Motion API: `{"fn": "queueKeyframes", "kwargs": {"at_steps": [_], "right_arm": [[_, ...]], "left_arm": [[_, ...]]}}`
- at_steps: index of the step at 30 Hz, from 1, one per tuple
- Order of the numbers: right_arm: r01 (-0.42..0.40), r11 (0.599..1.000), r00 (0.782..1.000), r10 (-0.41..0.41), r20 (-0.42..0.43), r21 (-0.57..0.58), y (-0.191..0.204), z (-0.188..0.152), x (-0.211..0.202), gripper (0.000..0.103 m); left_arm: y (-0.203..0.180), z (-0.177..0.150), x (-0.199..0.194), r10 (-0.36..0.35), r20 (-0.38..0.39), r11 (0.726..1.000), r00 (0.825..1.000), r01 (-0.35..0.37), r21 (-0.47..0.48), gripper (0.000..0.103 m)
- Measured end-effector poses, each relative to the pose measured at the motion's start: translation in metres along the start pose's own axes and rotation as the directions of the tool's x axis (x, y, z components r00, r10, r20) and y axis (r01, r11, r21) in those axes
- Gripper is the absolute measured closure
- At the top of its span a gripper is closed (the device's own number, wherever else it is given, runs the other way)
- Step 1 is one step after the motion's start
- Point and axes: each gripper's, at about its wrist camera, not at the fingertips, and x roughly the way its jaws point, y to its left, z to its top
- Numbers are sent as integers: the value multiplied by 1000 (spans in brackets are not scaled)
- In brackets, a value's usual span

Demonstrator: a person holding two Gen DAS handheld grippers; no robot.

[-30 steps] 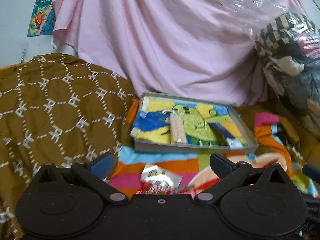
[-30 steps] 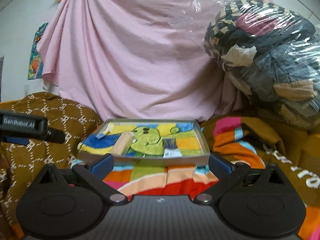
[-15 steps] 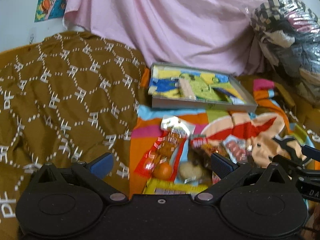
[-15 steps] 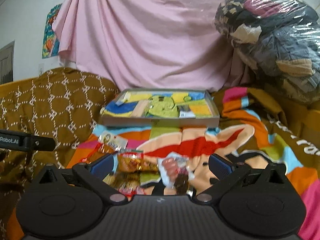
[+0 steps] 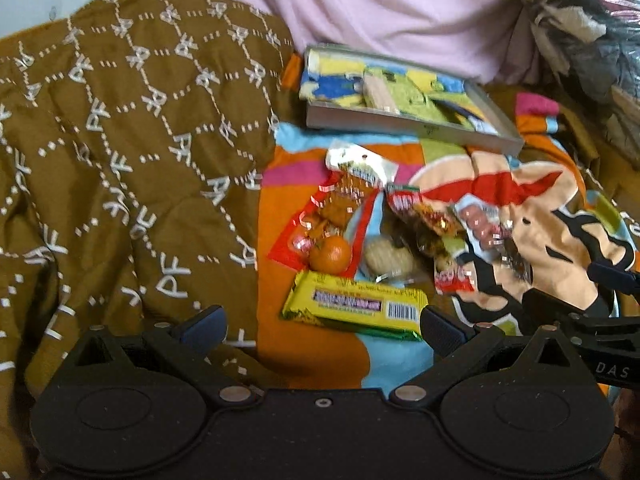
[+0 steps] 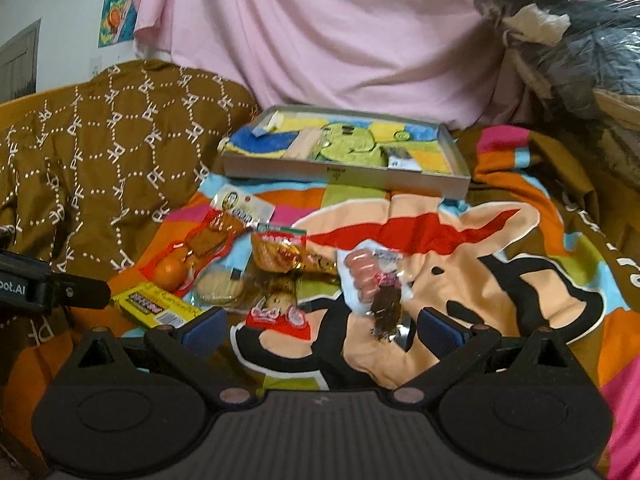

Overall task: Organize snacks
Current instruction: 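Move both tools back over the remaining snacks on the blanket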

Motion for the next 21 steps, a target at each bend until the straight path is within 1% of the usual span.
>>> {"fn": "queueKeyframes", "kwargs": {"at_steps": [4, 6, 8, 11, 14, 16, 18, 21], "right_arm": [[-15, 1000, 999, 15, -43, 2, 0, 1, 9, 0], [-24, 1000, 998, 25, -64, 8, -1, 1, 13, 0], [-40, 999, 996, 42, -84, 25, -4, 1, 17, 0], [-44, 997, 993, 50, -108, 61, -9, 2, 23, 0], [-53, 994, 991, 64, -114, 98, -15, 3, 27, 0], [-65, 992, 991, 78, -112, 112, -18, 4, 30, 0], [-89, 989, 989, 102, -108, 117, -20, 6, 33, 0], [-124, 987, 986, 134, -98, 106, -21, 10, 38, 1]], "left_arm": [[1, 2, 13, -15, -53, 1000, 998, 14, -15, 1], [0, 2, 18, -33, -74, 999, 997, 32, -25, 1], [2, 4, 24, -67, -94, 997, 993, 62, -53, 1], [6, 7, 32, -119, -106, 986, 987, 104, -133, 1], [6, 10, 40, -152, -101, 973, 983, 130, -191, 1], [3, 11, 47, -176, -108, 968, 978, 152, -200, 2], [1, 11, 52, -213, -122, 960, 969, 184, -212, 3], [1, 10, 56, -231, -120, 952, 966, 199, -232, 4]]}}
